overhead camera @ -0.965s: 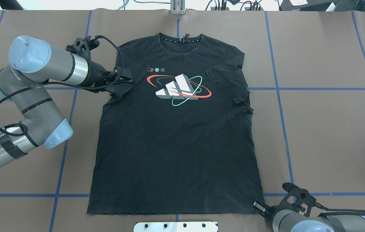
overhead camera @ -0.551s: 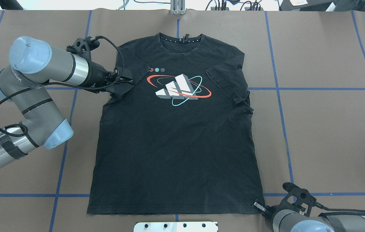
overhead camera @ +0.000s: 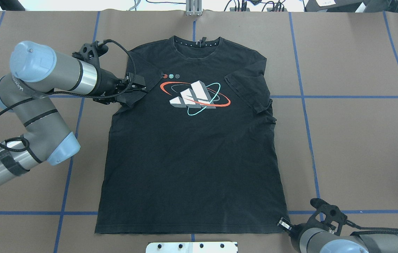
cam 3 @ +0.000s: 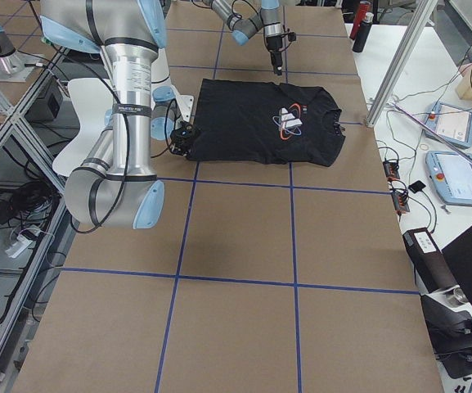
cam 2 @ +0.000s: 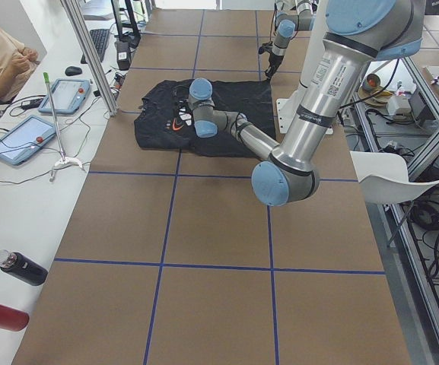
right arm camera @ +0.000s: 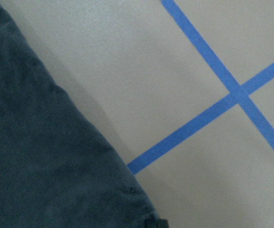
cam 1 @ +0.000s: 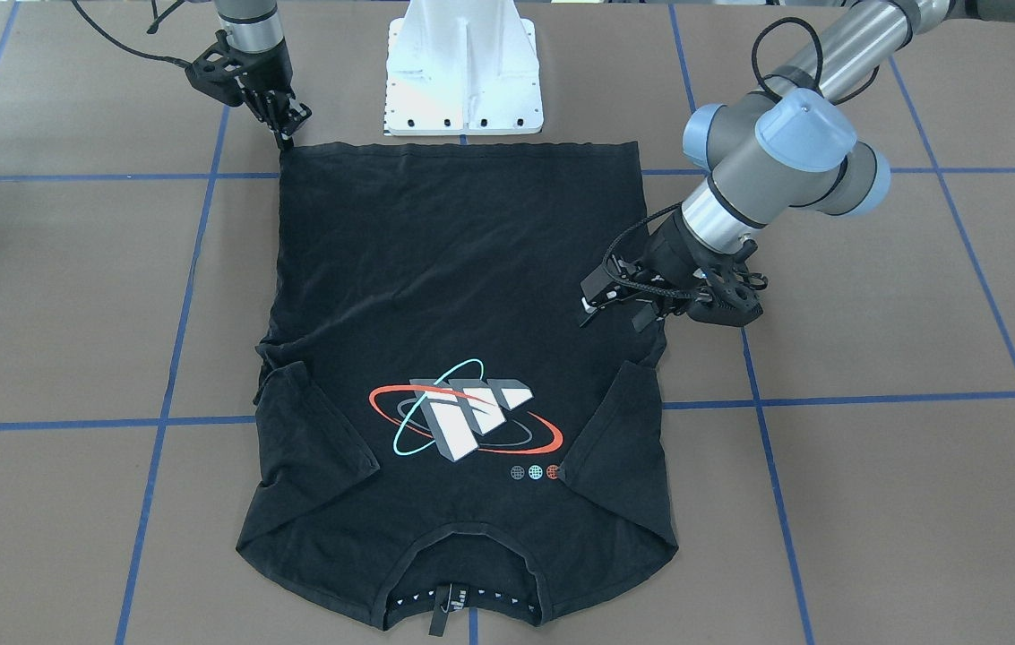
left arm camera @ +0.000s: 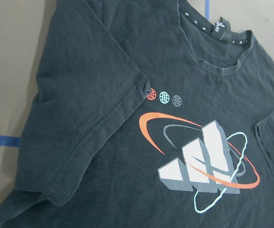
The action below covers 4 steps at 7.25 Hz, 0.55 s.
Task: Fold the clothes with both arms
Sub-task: 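Move the right gripper to the hem corner nearest the robot while the left holds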
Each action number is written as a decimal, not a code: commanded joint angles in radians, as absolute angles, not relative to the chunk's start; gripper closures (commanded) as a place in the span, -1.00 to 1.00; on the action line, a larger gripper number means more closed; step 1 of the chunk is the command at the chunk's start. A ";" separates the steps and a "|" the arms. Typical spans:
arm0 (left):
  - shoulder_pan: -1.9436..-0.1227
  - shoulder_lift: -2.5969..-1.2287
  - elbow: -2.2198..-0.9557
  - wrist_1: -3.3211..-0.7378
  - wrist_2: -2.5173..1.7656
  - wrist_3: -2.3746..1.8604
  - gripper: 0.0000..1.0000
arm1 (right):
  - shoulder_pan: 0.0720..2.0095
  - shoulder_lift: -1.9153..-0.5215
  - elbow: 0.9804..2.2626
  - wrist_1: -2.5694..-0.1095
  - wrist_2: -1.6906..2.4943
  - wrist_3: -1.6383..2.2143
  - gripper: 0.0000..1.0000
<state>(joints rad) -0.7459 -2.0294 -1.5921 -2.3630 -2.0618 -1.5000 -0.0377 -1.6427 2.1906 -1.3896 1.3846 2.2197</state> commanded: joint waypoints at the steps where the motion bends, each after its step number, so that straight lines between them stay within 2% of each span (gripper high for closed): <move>1: -0.700 -1.888 -1.751 -2.359 -2.027 -1.577 -0.98 | -0.040 -1.664 2.223 -1.390 1.394 2.217 1.00; 4: -0.487 -1.628 -1.938 -2.311 -1.757 -1.667 -0.98 | -0.037 -1.698 2.267 -1.390 1.426 2.214 1.00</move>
<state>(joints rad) -0.5671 -1.7249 -1.8671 -2.3457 -1.8574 -1.6382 -0.0391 -1.6899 2.2522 -1.3897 1.4097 2.2141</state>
